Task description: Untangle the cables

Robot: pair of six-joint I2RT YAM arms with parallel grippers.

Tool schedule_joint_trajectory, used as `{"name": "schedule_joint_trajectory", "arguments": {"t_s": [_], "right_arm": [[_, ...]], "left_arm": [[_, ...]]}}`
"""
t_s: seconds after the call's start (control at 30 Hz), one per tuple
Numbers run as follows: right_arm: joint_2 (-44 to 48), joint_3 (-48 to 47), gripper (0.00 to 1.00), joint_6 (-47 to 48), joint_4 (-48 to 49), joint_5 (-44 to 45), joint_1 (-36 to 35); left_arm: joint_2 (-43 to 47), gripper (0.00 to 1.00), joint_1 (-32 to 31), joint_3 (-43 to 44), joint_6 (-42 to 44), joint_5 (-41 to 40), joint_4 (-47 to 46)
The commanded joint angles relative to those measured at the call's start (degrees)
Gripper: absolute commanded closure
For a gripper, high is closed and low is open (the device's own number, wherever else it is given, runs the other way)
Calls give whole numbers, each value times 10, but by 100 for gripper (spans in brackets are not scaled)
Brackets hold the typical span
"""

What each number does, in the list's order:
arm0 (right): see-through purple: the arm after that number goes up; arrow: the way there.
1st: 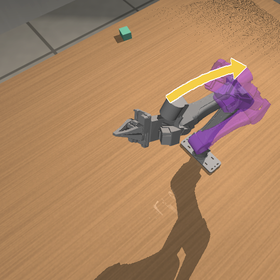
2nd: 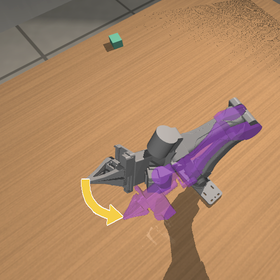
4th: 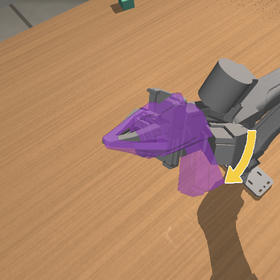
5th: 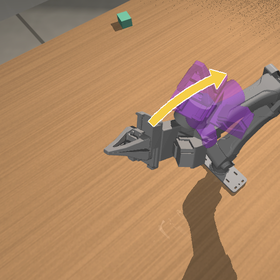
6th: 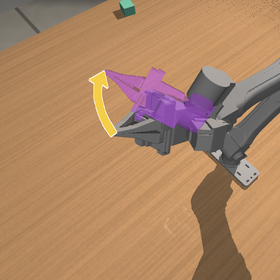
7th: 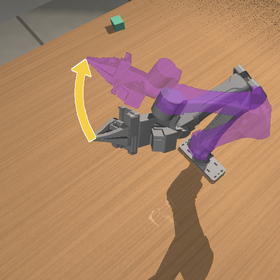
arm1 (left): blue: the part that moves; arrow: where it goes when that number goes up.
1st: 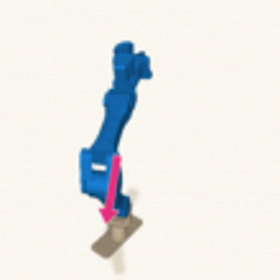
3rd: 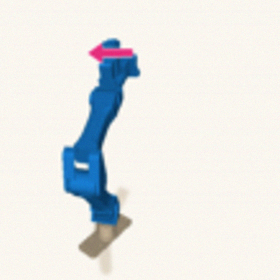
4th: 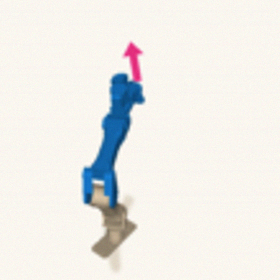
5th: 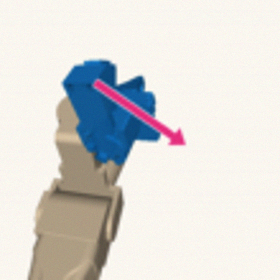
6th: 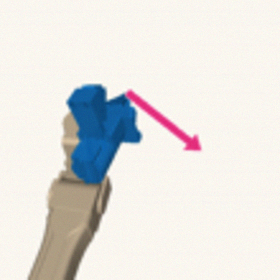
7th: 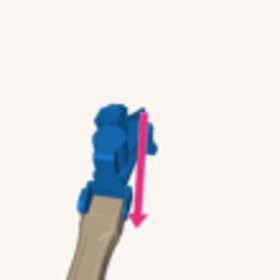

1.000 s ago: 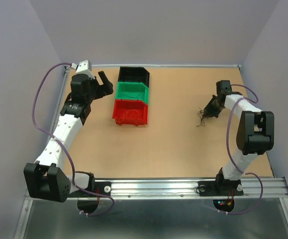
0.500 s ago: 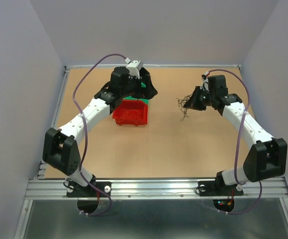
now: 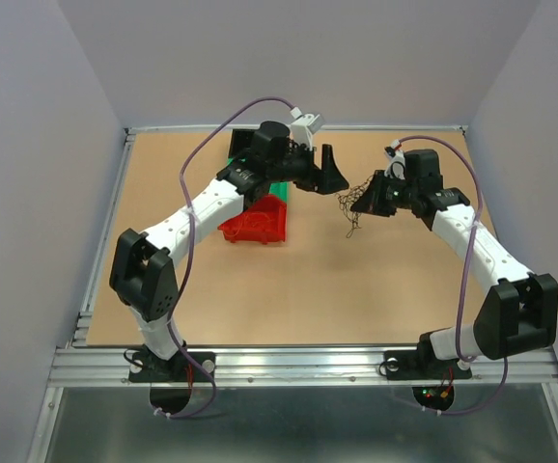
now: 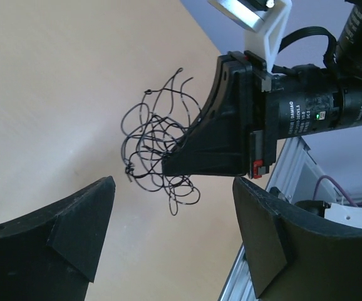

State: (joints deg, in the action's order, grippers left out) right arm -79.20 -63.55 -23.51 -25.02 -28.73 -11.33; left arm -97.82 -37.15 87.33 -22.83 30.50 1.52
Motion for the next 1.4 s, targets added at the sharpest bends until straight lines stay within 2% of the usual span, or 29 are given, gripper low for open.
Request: {"name": "schedule_joint_trajectory", "arguments": {"t_s": [0.0, 0.07, 0.17, 0.23, 0.7, 0.8, 0.83, 0.9, 0.93, 1.0, 1.23, 1.37], "right_arm": [[13, 1, 99, 12, 31, -14, 1], [13, 0, 99, 12, 31, -12, 2], [14, -1, 99, 12, 31, -12, 1], [16, 0, 99, 12, 32, -11, 1], [16, 2, 100, 14, 32, -15, 1], [17, 3, 100, 14, 34, -19, 1], [16, 4, 99, 14, 33, -19, 1], [18, 9, 98, 14, 34, -23, 1], [19, 12, 97, 14, 35, -21, 1], [19, 25, 92, 6, 33, -9, 1], [12, 79, 84, -43, 32, 77, 2], [-10, 98, 86, -54, 11, 101, 13]], "left_arm": [[-20, 16, -20, 42, 3, 32, 0], [-28, 17, -28, 56, 12, 29, 8], [-47, 26, -38, 79, 26, 25, 32], [-63, 28, -41, 90, 37, 25, 55], [-105, 33, -60, 106, 65, 8, 109], [-112, 47, -63, 111, 63, 10, 111], [-114, 58, -64, 114, 62, 11, 111], [-120, 72, -64, 124, 60, 11, 113], [-120, 86, -64, 128, 60, 10, 112], [-124, 100, -64, 144, 60, 11, 117], [-123, 100, -63, 180, 75, -4, 147], [-122, 100, -58, 202, 83, -5, 172]]}}
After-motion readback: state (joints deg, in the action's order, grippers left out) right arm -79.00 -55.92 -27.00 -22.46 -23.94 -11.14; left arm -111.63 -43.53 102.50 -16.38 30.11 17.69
